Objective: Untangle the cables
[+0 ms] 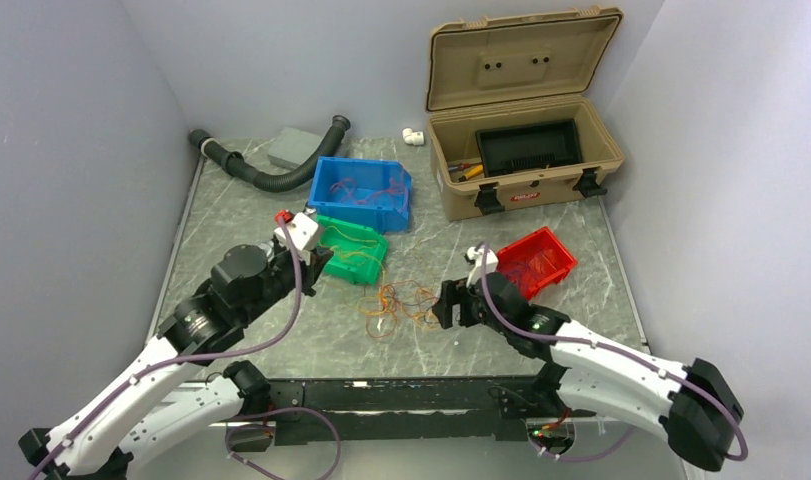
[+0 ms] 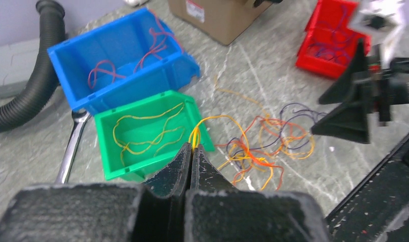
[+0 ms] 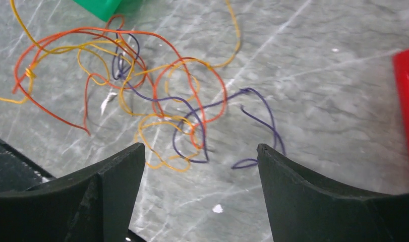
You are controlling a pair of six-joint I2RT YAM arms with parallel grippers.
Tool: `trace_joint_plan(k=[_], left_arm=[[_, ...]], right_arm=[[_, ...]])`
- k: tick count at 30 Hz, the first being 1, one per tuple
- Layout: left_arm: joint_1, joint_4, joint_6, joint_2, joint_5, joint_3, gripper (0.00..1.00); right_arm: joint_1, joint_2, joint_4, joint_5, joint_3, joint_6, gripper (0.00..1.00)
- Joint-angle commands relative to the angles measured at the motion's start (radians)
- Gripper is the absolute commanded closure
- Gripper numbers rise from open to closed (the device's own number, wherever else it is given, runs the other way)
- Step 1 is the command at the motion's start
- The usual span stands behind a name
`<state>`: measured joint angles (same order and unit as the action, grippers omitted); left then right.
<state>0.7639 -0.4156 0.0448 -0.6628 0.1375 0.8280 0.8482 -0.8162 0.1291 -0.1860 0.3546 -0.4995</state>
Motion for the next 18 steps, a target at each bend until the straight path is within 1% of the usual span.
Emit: trace_joint_plan(k=[1, 3, 5, 8, 9, 10, 11, 12, 13, 14, 15, 17, 18], left_arm=[[0.004, -0.008, -0.003, 0.033, -0.113, 0.062, 1.0], [0.003, -0.022, -0.011, 0.03, -0.127, 0.068, 1.0], [0.003, -0.045, 0.014, 0.022, -0.128, 0.081, 1.0], [0.004, -0.076, 0.06, 0.014, -0.153, 0.105, 1.0], [0.003, -0.077, 0.074, 0.014, -0.158, 0.108, 1.0], [0.004, -0.083, 0.087, 0.015, -0.158, 0.114, 1.0], [0.004, -0.09, 0.1, 0.012, -0.151, 0.126, 1.0], [0.003, -0.104, 0.111, 0.009, -0.141, 0.145, 1.0], [0.004, -0.125, 0.123, 0.004, -0.122, 0.17, 1.0], [0.004, -0.151, 0.135, -0.002, -0.082, 0.211, 1.0], [0.003, -0.179, 0.143, -0.01, -0.044, 0.244, 1.0], [0.003, -0.243, 0.171, -0.017, 0.082, 0.322, 1.0], [0.004, -0.288, 0.194, -0.024, 0.176, 0.363, 1.0]], right_arm=[[0.009, -0.154, -0.118, 0.125, 0.132, -0.015, 0.16], [0.01, -0.27, -0.185, 0.138, 0.172, -0.033, 0.16], [0.011, -0.397, -0.154, 0.128, 0.244, -0.068, 0.17], [0.023, -0.563, -0.079, 0.12, 0.337, -0.074, 0.19], [0.027, -0.6, -0.071, 0.117, 0.35, -0.073, 0.22], [0.031, -0.629, -0.058, 0.103, 0.357, -0.078, 0.28], [0.032, -0.647, -0.035, 0.078, 0.358, -0.097, 0.42], [0.032, -0.655, 0.005, 0.04, 0.36, -0.128, 0.62], [0.029, -0.646, 0.067, -0.049, 0.362, -0.17, 0.79], [0.027, -0.631, 0.13, -0.115, 0.36, -0.209, 0.93], [0.022, -0.606, 0.186, -0.165, 0.351, -0.246, 1.0], [-0.001, -0.544, 0.283, -0.243, 0.327, -0.315, 1.0], [-0.018, -0.508, 0.346, -0.276, 0.315, -0.358, 1.0]])
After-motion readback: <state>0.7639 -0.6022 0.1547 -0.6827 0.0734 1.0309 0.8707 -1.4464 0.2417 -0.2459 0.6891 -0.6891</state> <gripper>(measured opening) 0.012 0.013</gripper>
